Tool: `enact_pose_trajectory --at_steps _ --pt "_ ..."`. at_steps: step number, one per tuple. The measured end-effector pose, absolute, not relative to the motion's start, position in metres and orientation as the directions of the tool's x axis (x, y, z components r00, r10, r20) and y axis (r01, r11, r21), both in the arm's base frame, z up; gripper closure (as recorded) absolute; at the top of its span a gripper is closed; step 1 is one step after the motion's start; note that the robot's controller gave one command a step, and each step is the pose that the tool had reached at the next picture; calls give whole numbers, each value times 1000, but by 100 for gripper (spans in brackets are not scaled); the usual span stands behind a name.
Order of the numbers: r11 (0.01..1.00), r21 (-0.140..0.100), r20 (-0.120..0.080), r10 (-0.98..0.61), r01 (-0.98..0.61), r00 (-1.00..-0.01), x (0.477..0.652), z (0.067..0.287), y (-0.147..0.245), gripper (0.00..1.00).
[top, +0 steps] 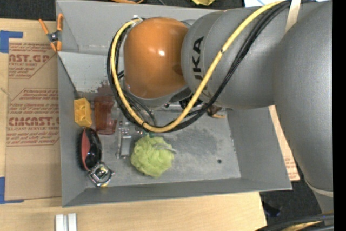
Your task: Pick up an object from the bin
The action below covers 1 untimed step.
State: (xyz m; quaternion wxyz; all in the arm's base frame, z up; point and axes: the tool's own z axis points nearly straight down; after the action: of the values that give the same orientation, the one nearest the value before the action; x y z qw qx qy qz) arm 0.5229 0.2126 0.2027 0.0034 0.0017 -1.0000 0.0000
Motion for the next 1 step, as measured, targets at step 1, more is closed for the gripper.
enact_pose_trajectory --at_steps 1 --pt "1000 1 -1 -1 -1 -1000 525 207 211 0"
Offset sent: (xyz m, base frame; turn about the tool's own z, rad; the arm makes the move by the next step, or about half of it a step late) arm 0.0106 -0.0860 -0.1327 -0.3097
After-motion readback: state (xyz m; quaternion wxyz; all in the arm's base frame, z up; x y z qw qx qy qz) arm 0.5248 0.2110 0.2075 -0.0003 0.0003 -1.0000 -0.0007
